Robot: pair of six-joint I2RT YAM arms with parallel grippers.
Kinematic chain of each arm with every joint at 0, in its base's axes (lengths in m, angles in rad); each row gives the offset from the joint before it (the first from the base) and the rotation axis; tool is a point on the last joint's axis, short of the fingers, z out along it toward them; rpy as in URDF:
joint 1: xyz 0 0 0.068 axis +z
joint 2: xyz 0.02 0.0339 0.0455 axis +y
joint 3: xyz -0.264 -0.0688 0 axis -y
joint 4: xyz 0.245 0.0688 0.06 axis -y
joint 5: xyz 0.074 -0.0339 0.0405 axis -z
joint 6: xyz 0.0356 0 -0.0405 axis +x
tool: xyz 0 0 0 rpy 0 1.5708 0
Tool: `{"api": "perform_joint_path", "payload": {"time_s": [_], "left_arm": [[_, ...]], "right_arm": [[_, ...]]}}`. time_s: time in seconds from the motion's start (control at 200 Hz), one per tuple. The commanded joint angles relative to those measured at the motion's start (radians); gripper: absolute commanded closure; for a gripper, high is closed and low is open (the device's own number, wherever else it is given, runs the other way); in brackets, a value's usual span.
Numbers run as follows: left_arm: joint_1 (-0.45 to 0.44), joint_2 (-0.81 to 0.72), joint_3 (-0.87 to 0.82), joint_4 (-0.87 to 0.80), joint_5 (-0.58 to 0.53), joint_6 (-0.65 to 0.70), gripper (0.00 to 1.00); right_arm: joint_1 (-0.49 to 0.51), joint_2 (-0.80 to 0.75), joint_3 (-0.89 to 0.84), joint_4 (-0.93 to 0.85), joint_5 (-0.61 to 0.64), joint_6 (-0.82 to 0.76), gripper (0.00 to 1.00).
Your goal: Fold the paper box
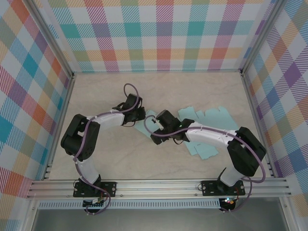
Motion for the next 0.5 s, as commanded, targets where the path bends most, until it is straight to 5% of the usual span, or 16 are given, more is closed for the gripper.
{"api": "perform_joint_path", "payload": {"time_s": [0.0,0.14,0.355,0.495], "left_arm": [[0.025,-0.042,-0.002,-0.055,0.009,0.02,0.84],[0.054,-0.153,-0.058,-0.077,-0.048,0.0,0.75],[0.092,-0.398,-0.179,-0.126,-0.212,-0.044,0.38],[0.11,-0.548,-0.229,-0.173,-0.276,-0.043,0.26]], "right_arm": [[0.075,0.063,0.034,-0.02,0.268,-0.139,0.11],[0.133,0.126,0.075,-0.015,0.357,-0.181,0.1],[0.204,0.245,0.168,-0.029,0.455,-0.236,0.1],[0.221,0.292,0.22,-0.058,0.505,-0.232,0.08]]}}
